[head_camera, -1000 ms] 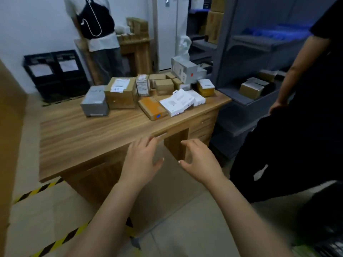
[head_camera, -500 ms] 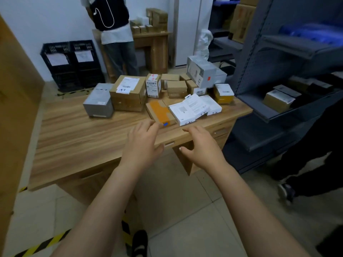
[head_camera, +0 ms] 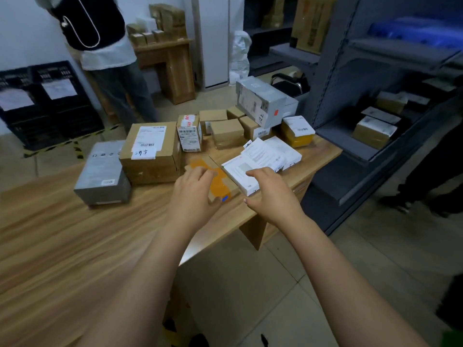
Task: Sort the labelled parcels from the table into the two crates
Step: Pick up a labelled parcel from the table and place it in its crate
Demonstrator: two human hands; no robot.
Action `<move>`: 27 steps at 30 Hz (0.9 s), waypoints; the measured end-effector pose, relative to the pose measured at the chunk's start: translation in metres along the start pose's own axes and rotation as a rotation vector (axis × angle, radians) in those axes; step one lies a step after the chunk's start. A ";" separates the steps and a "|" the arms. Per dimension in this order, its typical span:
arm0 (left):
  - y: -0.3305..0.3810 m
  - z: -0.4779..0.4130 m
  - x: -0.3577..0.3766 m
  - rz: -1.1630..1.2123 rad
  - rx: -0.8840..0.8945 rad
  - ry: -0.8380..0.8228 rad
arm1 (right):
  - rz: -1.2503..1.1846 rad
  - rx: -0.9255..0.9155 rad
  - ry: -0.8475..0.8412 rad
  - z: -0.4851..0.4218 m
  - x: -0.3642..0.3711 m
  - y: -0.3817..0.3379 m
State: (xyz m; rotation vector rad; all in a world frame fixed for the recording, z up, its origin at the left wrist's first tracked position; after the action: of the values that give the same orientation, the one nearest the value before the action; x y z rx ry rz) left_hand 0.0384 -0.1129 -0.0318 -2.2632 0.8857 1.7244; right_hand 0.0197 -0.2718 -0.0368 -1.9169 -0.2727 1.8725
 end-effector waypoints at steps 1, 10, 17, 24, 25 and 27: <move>-0.008 -0.008 0.003 0.003 0.011 -0.010 | -0.007 0.018 0.002 -0.009 0.002 -0.001; -0.067 -0.048 0.055 0.042 0.009 -0.114 | -0.042 0.074 -0.071 -0.074 0.043 -0.006; -0.105 -0.068 0.112 0.067 -0.180 -0.213 | -0.036 0.036 -0.206 -0.138 0.094 0.010; -0.118 -0.072 0.172 0.152 -0.373 -0.348 | -0.014 -0.026 -0.371 -0.177 0.161 0.040; -0.119 -0.071 0.179 0.157 -0.398 -0.367 | 0.003 -0.048 -0.392 -0.181 0.168 0.043; -0.121 -0.066 0.194 0.165 -0.436 -0.408 | 0.033 -0.105 -0.421 -0.188 0.177 0.045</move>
State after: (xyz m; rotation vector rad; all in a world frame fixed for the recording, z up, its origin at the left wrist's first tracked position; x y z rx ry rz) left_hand 0.1896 -0.1142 -0.2154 -1.9726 0.6718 2.5425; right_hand 0.2081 -0.2663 -0.2187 -1.5784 -0.4795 2.3153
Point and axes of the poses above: each hand's wrist, its own z-axis away from the middle knuckle, its own x-axis out of the palm, y = z × x, the point moved 8 cm from there along -z, towards the middle knuckle, and after that the axes turned 12 degrees about x, right-handed, at the moved point
